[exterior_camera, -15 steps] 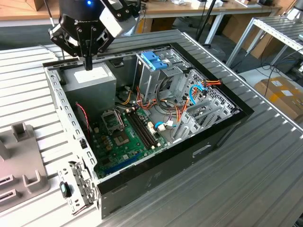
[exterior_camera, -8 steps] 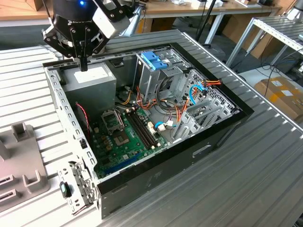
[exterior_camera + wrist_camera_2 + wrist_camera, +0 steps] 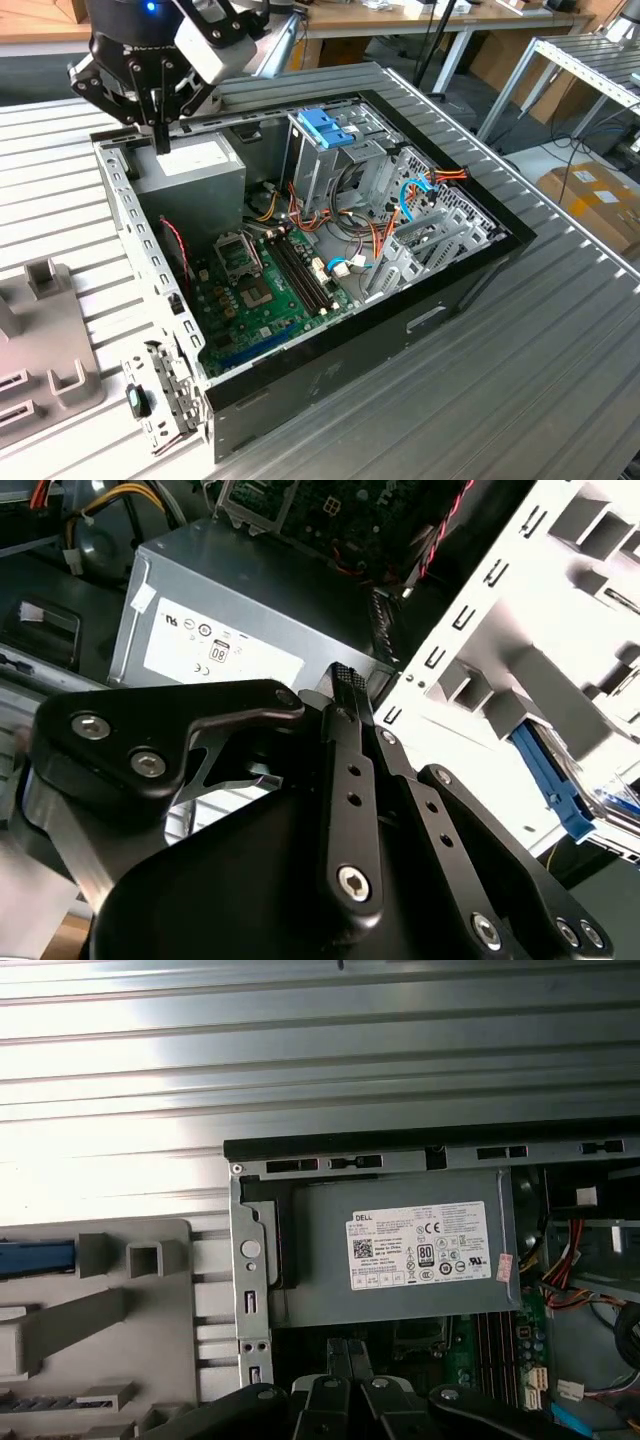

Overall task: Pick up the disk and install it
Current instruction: 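Reach for the disk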

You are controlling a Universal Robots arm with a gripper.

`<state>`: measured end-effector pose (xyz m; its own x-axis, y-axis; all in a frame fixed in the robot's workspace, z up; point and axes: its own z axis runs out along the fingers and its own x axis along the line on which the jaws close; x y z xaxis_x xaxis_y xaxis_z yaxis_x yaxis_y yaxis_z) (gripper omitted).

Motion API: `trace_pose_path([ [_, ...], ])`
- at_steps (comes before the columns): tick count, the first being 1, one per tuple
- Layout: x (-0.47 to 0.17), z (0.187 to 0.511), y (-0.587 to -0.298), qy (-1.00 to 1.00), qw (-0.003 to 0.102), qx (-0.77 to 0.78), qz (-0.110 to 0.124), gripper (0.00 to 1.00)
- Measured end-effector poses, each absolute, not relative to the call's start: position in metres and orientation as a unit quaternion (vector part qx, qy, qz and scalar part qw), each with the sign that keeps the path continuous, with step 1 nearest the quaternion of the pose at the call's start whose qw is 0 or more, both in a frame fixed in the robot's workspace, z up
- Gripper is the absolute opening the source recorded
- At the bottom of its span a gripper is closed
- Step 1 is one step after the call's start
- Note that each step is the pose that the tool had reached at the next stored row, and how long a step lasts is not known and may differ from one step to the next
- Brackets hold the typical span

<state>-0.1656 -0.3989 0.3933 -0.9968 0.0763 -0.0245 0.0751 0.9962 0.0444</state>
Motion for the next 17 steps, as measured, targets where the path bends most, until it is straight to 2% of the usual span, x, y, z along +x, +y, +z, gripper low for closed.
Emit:
trace_pose_path([
  [17, -0.189, 0.393, -0.399, 0.999, 0.013, 0.038, 0.022, 0.11],
])
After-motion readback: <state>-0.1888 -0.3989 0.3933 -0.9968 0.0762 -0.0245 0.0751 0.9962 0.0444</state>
